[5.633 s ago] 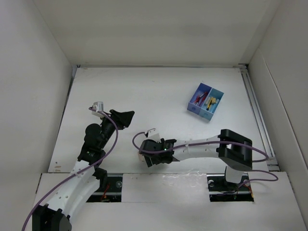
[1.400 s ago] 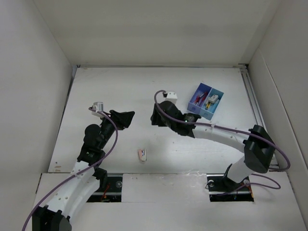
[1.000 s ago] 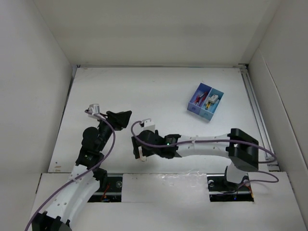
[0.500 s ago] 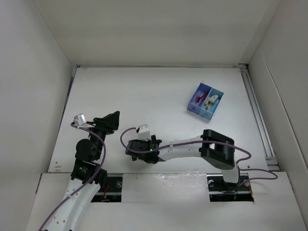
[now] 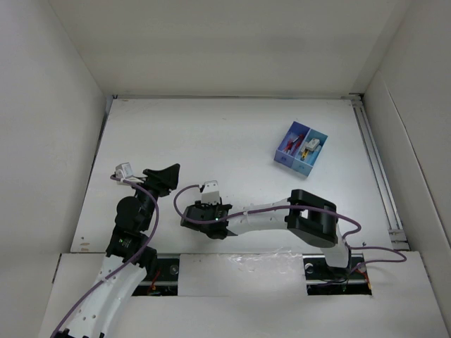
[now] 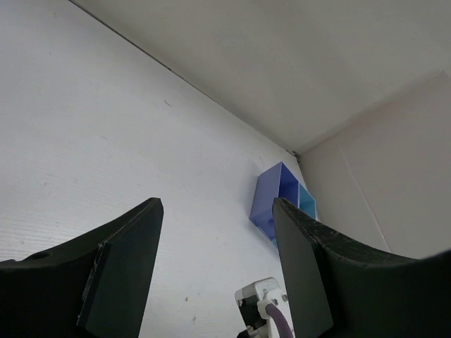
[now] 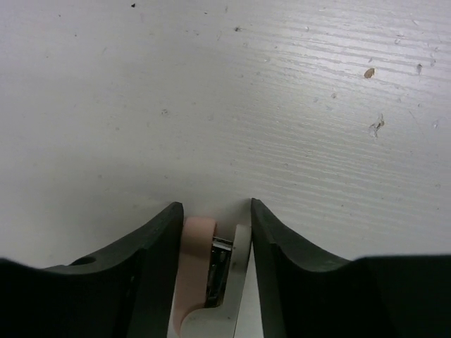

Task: Sort the stationery into containers
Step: Pick up the stapler from the center of the board.

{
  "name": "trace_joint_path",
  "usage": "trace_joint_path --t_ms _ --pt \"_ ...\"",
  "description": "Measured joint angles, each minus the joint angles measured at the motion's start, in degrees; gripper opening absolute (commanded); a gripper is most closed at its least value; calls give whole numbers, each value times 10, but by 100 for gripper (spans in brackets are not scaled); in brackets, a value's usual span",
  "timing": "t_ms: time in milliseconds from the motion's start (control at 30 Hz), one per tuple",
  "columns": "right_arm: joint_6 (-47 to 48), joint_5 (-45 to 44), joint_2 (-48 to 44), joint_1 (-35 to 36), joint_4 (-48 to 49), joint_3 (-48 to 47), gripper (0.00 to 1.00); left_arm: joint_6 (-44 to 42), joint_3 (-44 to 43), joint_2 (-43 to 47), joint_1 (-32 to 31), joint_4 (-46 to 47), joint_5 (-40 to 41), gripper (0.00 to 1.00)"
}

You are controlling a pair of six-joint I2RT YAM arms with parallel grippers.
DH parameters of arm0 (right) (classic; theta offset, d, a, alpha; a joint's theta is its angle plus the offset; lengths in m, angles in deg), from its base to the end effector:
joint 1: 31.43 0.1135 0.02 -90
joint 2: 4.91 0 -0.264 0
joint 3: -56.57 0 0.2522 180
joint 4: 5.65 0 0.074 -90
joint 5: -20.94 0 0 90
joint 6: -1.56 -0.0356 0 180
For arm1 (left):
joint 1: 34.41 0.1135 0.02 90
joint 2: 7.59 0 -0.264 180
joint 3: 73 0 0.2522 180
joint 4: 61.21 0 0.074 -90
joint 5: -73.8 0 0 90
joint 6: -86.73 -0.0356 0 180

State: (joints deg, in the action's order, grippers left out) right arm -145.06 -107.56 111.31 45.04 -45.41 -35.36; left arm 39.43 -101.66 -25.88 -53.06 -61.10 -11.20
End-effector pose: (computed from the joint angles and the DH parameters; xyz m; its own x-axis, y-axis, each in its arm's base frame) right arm 0.1177 0.3945 0.1550 -0.6979 -0.1069 -0.7082 -0.2079 0.9765 0.0574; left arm 0.1195 -0.0371 0.2617 -0.0343 -0.7014 -0.7119 0.2913 0.6744 -0.6785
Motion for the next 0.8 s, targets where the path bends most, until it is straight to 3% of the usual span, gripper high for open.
trace_joint_path --t_ms 33,133,500,633,800 --pt "-2 -2 0 0 -1 1 36 0 0 0 0 0 -1 60" --pt "-7 -6 -4 0 0 9 26 0 0 -4 0 3 -4 60" --pt "-21 -1 -68 -23 -10 77 20 0 0 -17 0 12 -15 60" --pt "-13 4 -143 -92 -5 115 16 0 0 -22 0 16 -21 60" --pt "3 5 -238 -235 17 138 15 -1 0 -42 0 27 -35 60"
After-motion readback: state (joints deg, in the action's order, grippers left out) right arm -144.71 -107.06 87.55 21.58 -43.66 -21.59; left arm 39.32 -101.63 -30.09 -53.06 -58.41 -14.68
